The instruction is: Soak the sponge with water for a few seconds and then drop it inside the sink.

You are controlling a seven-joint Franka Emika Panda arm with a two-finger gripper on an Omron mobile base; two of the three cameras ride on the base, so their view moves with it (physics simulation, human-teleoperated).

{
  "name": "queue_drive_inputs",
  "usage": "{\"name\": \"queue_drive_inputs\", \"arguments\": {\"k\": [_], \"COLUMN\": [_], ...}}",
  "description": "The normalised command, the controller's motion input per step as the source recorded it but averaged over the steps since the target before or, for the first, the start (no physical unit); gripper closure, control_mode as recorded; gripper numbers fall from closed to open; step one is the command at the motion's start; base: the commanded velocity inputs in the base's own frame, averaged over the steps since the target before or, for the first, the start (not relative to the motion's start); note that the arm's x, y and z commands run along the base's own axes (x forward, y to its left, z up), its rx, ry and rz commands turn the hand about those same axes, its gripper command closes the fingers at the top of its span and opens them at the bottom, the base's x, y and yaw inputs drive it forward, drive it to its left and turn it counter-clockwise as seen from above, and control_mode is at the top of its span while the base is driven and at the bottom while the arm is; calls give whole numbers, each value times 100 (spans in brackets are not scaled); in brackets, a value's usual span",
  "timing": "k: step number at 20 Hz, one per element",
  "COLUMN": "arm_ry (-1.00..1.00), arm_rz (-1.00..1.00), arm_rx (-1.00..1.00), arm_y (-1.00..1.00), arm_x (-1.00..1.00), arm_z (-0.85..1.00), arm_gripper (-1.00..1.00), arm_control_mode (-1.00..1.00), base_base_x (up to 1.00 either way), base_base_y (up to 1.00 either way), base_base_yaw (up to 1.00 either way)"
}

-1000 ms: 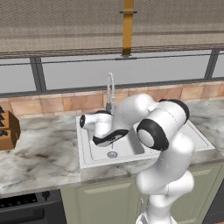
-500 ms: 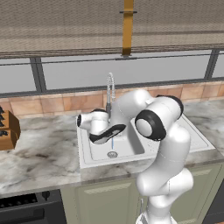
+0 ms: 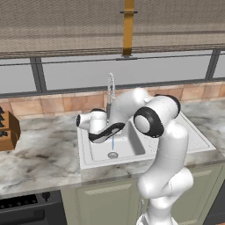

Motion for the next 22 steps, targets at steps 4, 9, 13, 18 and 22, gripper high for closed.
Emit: {"name": "queue_drive_inputs", "arguments": {"k": [4,9,13,18,22], "arm_ry": [0,1,2,0,1], "arm_rz": [0,0,0,0,0], "arm_rx": [0,0,0,0,0], "arm_y": [0,0,0,0,0], "arm_x": [15,23,39,32,34], "arm_z": [-9,-23,-27,-16,-15], "arm_gripper": [100,100,100,100,100], "arm_control_mode": [-100,-100,-100,-100,-100], "base_base_x": [0,0,0,0,0], "base_base_y": [0,0,0,0,0], "base_base_yaw": [0,0,0,0,0]}}
